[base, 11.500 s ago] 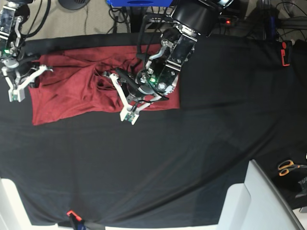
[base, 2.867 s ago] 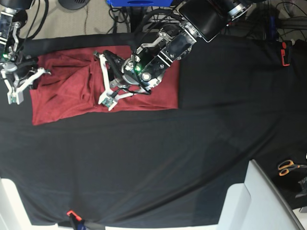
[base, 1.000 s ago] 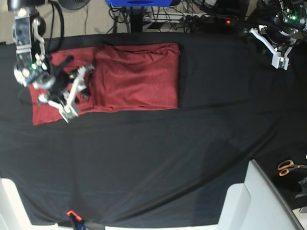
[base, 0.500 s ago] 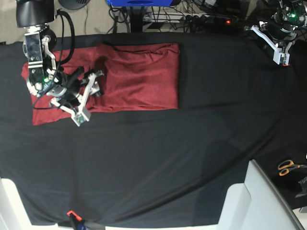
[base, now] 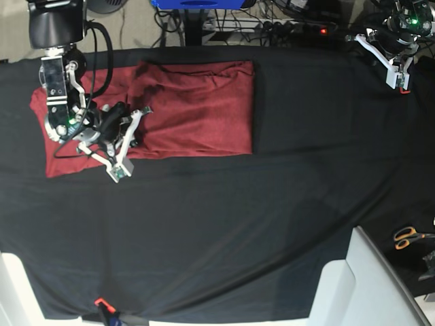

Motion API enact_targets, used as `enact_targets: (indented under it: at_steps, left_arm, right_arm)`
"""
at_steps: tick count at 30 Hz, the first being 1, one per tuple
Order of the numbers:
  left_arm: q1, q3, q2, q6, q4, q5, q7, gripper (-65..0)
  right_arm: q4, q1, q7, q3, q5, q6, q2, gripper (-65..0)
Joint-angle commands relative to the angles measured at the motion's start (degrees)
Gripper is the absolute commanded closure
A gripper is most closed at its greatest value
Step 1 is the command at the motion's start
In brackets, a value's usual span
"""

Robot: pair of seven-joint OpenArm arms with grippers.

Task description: Fold the T-shirt properly

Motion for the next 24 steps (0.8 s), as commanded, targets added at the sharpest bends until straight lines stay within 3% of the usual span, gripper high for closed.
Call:
enact_targets:
  at_steps: [1, 24]
  left_arm:
    - [0.38, -0.41, -0.8, 0.02, 0.69, -0.43, -0.68, 0.0]
    - [-0.94, -0.41, -0.8, 0.02, -0.89, -0.35, -0.68, 0.0]
  right_arm:
    - [1.07, 0.92, 0.97, 0.33, 0.64, 0.31, 0.26, -0.3]
    - [0.63, 3.21, 0.7, 0.41, 0.46, -0.22, 1.76, -0.8]
